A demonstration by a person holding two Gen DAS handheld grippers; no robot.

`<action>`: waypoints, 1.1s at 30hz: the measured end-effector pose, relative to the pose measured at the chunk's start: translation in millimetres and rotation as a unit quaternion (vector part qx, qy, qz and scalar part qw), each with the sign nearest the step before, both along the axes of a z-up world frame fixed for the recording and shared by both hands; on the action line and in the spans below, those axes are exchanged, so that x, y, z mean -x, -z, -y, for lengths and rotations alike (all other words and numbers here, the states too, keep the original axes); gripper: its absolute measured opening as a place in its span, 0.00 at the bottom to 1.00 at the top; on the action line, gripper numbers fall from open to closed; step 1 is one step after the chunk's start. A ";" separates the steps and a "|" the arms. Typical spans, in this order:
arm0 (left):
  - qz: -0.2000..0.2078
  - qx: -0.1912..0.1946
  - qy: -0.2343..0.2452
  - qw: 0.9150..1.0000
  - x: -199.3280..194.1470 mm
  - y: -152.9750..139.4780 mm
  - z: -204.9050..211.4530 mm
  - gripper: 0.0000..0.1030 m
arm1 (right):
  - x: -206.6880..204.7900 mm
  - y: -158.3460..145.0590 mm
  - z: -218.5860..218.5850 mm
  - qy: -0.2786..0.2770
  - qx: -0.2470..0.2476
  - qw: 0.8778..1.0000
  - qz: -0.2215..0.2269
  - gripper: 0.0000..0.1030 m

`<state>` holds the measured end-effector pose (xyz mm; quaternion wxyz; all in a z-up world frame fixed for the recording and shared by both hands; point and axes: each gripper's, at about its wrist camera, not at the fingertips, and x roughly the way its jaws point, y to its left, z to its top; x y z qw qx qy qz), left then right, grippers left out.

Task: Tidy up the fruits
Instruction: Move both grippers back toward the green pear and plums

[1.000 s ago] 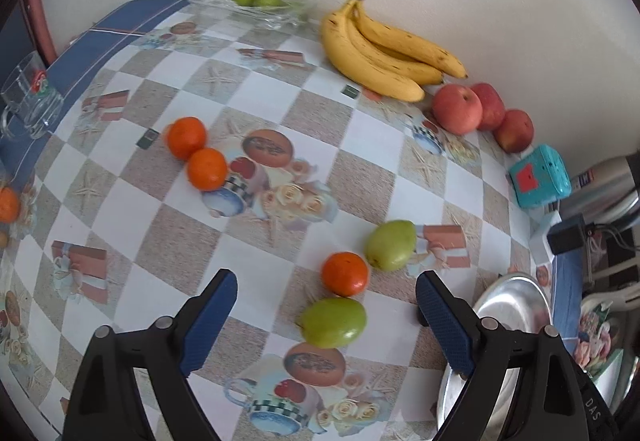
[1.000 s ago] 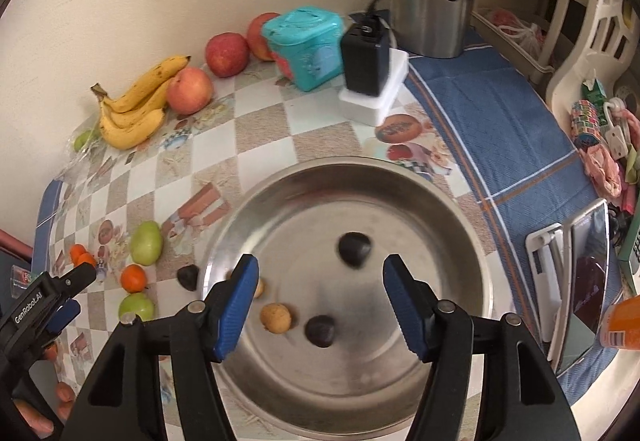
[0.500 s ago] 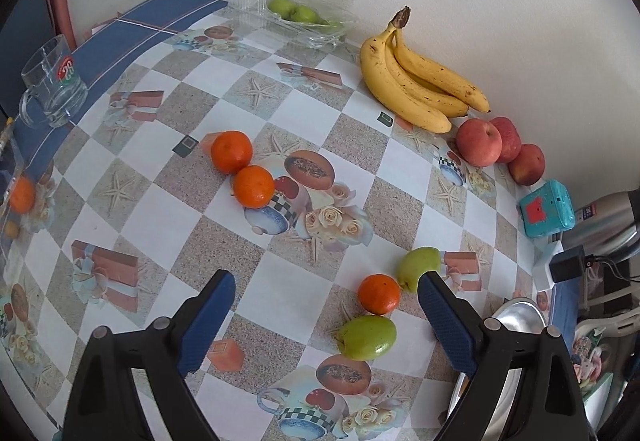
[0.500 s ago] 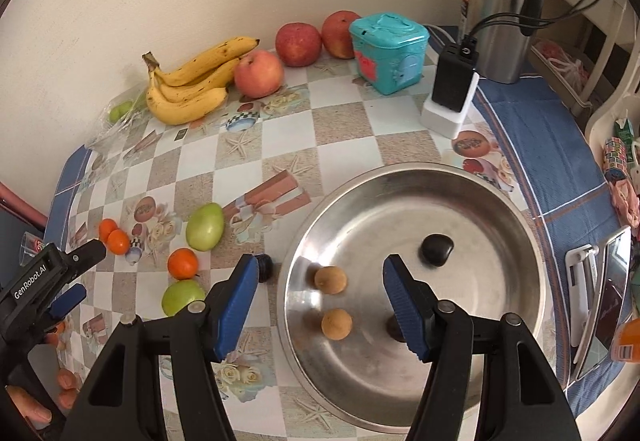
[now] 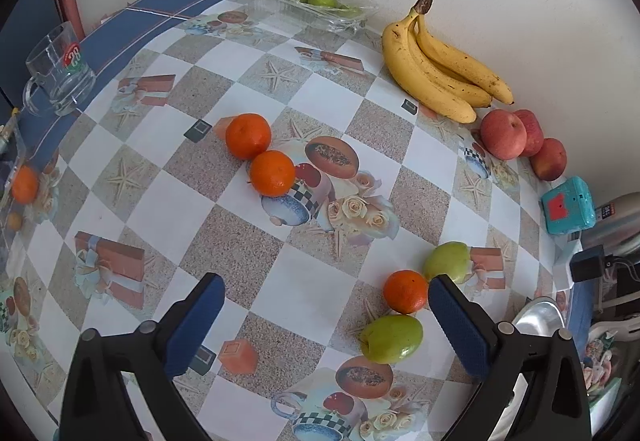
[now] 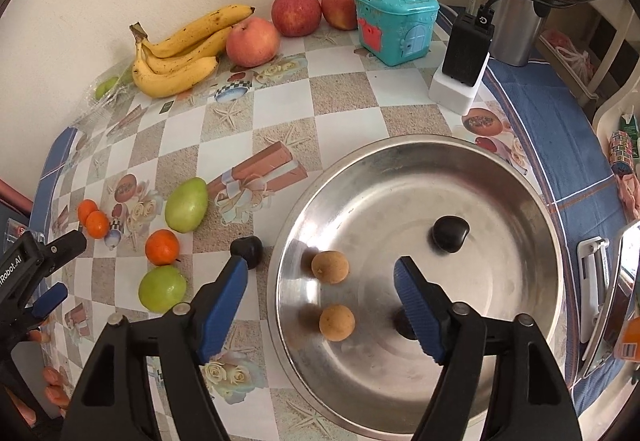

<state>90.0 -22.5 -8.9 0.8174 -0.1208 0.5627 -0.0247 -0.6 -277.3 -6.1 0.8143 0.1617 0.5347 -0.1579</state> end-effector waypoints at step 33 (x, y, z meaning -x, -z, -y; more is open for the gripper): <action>-0.080 -0.003 0.091 0.993 12.2 64.0 62.6 0.81 | -12.2 30.7 3.6 -0.001 -0.018 1.000 -0.025 0.96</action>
